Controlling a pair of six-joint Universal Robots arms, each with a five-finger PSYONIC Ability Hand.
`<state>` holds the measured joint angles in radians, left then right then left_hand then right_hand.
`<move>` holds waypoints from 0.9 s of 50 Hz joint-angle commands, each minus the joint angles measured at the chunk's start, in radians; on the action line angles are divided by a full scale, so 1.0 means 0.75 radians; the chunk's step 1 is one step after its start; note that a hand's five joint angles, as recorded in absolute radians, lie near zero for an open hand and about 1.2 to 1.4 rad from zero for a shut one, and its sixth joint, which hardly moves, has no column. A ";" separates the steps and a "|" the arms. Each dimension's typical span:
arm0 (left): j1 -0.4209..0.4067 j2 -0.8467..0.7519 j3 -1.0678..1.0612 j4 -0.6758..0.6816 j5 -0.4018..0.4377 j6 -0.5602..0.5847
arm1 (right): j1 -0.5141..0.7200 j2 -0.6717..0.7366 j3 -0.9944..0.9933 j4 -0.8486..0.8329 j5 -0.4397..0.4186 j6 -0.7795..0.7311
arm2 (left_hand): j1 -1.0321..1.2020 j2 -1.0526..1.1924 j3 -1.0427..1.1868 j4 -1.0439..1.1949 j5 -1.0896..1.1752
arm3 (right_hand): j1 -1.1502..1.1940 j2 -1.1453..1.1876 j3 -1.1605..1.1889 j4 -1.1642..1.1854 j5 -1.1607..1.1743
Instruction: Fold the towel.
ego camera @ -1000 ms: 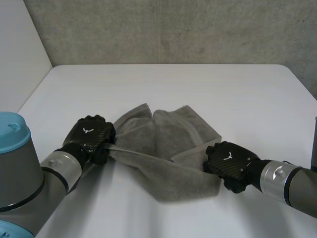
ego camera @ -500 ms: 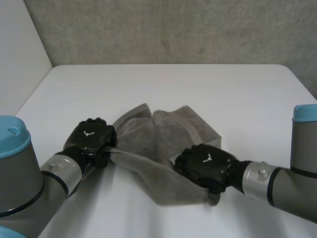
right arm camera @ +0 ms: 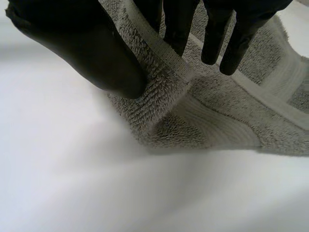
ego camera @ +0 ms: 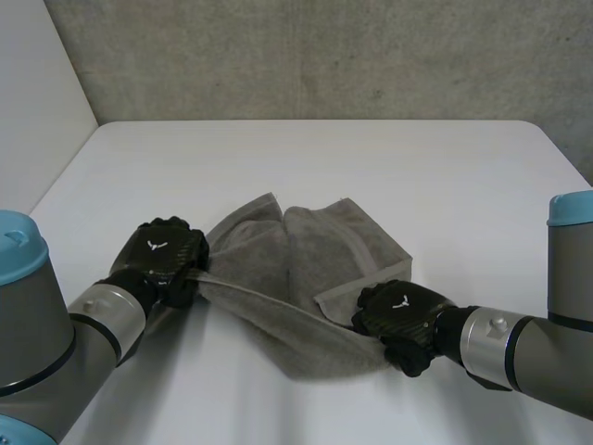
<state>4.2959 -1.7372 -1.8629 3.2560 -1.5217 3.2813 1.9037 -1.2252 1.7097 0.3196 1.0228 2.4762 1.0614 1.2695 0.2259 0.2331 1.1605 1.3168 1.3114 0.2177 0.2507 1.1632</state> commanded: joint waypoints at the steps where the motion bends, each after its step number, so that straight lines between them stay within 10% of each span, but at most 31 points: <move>1: -0.001 -0.003 -0.003 -0.005 0.000 0.000 | 0.006 0.034 0.005 -0.003 -0.002 0.000 | 0.446 0.169 -0.069 -0.078 0.082 | 0.106 0.113 -0.058 -0.102 0.078; 14: 0.064 -0.205 0.492 0.007 0.178 0.204 | 0.016 0.071 -0.557 -0.017 0.000 -0.019 | 0.446 0.169 -0.069 -0.078 0.082 | 0.106 0.113 -0.058 -0.102 0.078; 21: 0.040 -0.181 0.947 0.094 0.200 0.294 | 0.000 -0.053 -1.048 -0.558 0.184 0.603 | 0.446 0.169 -0.069 -0.078 0.082 | 0.106 0.113 -0.058 -0.102 0.078; 30: 0.115 0.119 0.752 0.457 0.253 0.127 | -0.012 -0.182 -0.771 -0.586 0.174 0.599 | 0.446 0.169 -0.069 -0.078 0.082 | 0.106 0.113 -0.058 -0.102 0.078; 45: 0.249 0.099 -0.028 0.457 0.481 0.137 | -0.031 -0.232 -0.077 -0.590 0.152 0.124 | 0.446 0.169 -0.069 -0.078 0.082 | 0.106 0.113 -0.058 -0.102 0.078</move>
<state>4.4750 -1.6356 -1.7076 3.6053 -1.2039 3.3702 1.8868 -1.4033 1.4921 -0.1204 1.1480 2.6586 1.0614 1.2694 0.2259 0.2331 1.1707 1.3185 1.3126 0.2177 0.2506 1.1671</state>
